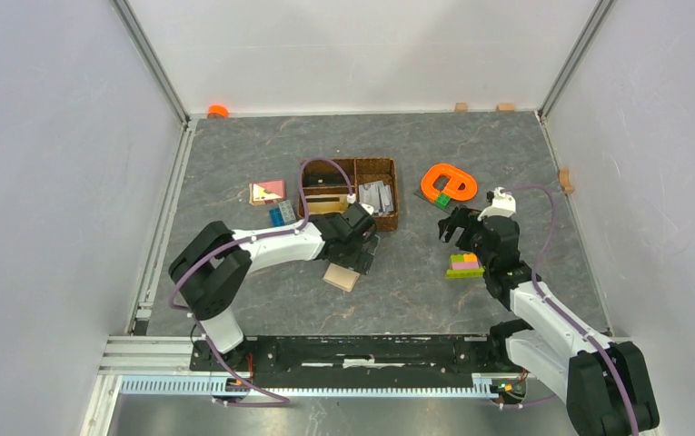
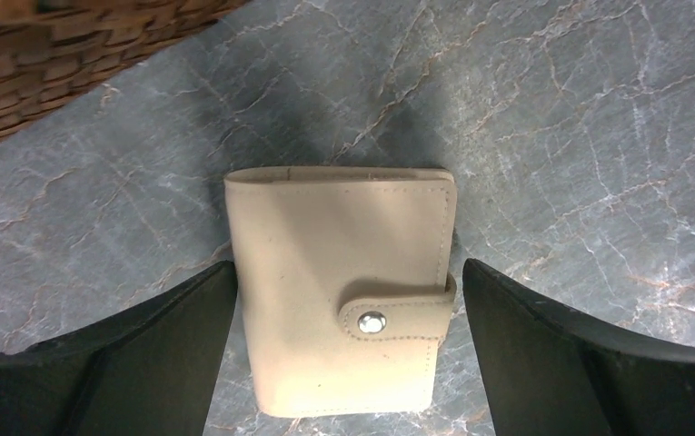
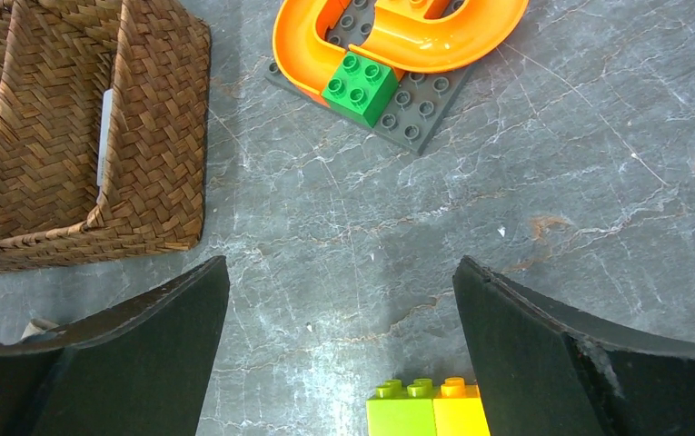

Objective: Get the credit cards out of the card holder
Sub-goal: Pick up the card holder from the center of the board.

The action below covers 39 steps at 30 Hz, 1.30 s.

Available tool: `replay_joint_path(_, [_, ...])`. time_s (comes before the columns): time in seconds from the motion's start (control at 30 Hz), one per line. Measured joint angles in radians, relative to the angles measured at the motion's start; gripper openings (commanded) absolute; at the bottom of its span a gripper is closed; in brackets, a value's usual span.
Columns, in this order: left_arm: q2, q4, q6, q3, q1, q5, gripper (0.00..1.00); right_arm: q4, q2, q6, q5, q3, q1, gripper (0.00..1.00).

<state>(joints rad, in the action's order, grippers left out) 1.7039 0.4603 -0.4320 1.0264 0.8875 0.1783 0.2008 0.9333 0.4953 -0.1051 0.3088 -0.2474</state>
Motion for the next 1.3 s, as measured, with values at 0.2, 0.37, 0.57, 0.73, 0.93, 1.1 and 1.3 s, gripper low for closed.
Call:
replay_joint_path(0.2, [0.034,0.0,0.0,0.013,-0.01,-0.02,0.95,0.001,-0.003,-0.003,0.01,0.0,0.0,0.98])
replay_joint_path(0.37, [0.034,-0.055,-0.001,0.008,-0.076,-0.095,0.78,0.041,-0.01,-0.009,0.061,0.0,0.0,0.98])
replay_joint_path(0.57, [-0.003,-0.184,-0.012,-0.058,-0.151,-0.201,0.64,0.122,0.052,-0.022,0.193,0.0,-0.004,0.94])
replay_joint_path(0.73, [-0.077,-0.243,-0.027,-0.15,-0.154,-0.238,0.63,0.175,0.127,-0.032,0.301,0.0,-0.039,0.93])
replay_joint_path(0.93, [-0.227,-0.311,-0.055,-0.261,-0.177,-0.264,0.59,0.217,0.181,-0.076,0.396,0.021,-0.146,0.94])
replay_joint_path(1.1, [-0.345,-0.421,-0.1,-0.349,-0.248,-0.314,0.55,0.307,0.211,-0.1,0.472,0.032,-0.228,0.98])
replay_joint_path(1.3, [-0.401,-0.591,-0.176,-0.458,-0.302,-0.426,0.53,0.396,0.264,-0.129,0.527,0.042,-0.341,0.98])
